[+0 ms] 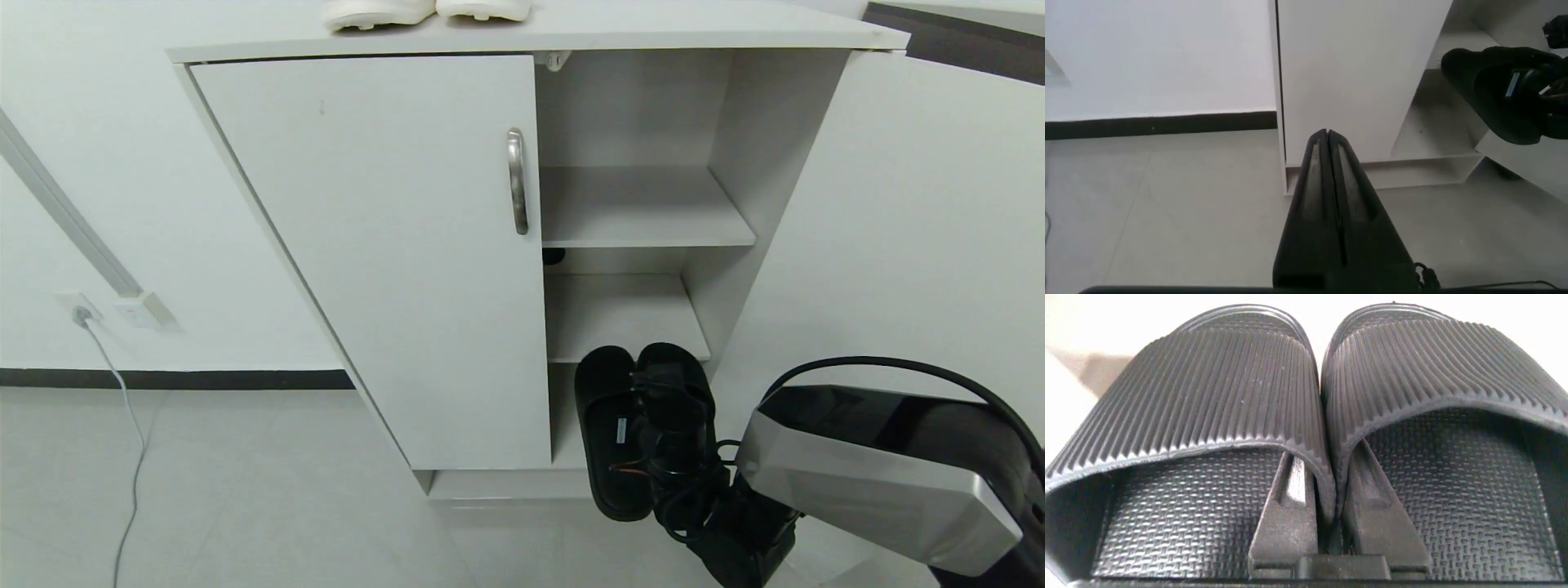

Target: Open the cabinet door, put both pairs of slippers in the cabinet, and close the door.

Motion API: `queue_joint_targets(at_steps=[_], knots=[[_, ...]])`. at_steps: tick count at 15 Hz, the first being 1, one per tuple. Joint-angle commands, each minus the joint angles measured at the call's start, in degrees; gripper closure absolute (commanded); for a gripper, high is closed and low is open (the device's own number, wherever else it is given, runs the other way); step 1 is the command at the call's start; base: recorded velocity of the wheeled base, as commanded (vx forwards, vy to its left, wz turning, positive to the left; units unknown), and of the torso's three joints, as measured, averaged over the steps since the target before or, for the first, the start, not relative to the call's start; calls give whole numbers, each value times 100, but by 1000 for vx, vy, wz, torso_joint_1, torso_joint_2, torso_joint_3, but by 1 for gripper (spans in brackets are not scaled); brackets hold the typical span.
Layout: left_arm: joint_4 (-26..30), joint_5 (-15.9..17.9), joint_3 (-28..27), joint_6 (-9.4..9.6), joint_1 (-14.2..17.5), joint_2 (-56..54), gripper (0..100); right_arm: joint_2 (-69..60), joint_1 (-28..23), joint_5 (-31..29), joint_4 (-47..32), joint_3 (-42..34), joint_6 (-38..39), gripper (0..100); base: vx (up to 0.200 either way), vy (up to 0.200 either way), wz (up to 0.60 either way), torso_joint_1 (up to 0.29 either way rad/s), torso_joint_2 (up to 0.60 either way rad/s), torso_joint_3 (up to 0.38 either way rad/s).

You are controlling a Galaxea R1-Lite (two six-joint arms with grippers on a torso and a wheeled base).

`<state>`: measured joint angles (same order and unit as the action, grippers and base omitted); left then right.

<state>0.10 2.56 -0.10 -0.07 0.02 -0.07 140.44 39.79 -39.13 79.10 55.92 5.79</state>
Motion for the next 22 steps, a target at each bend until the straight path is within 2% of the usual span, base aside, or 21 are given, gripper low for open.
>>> queue_joint_targets(at_steps=[1,4,10,14,17,22], knots=[[-1,-1,1,-1,6,7,100,-69,2,2,0,-11,1,100,200,0,0,7,2,7],[-1,-1,1,-10,6,7,100,-60,2,11,-9,-20,1,100,200,0,0,5,2,1],[-1,-10,1,-19,-2,7,100,89,-182,72,-185,244,-17,100,0,0,0,0,0,0],[-1,-10,1,-19,6,7,100,160,-384,116,-1257,1167,54,100,0,0,0,0,0,0],[-1,-10,1,-19,-2,7,100,441,-560,116,-2110,2424,54,100,0,0,0,0,0,0],[-1,-10,1,-19,6,7,100,880,-639,266,-2945,3777,54,100,0,0,0,0,0,0]])
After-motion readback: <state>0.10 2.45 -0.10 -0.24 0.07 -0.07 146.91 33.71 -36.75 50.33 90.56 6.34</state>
